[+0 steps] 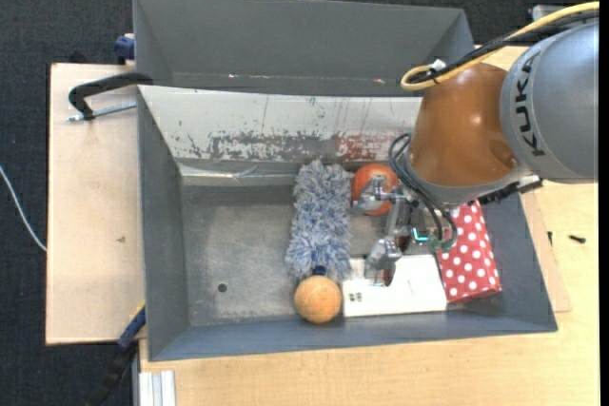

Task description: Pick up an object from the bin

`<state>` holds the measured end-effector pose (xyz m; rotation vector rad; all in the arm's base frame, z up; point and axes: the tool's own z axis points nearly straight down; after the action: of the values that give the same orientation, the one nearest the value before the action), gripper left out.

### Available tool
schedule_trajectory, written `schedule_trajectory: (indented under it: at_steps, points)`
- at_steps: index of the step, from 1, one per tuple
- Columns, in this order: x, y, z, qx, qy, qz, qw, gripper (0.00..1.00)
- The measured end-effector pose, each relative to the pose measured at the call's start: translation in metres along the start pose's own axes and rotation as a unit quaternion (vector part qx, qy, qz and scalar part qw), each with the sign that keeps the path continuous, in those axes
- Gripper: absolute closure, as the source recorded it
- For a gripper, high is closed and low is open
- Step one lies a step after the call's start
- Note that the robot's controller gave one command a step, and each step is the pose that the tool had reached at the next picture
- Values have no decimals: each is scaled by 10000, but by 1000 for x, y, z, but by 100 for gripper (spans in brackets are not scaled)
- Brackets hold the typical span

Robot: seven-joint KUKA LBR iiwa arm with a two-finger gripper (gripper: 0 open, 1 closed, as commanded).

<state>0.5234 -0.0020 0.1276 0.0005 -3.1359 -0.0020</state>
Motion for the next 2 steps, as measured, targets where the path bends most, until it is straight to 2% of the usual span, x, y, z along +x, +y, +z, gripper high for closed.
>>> schedule_trajectory:
  at_steps: [1,2]
  points:
    - [-2,0,-4,0,-40,0,10000,0]
    - [5,14,0,15,-48,-267,9996,0]
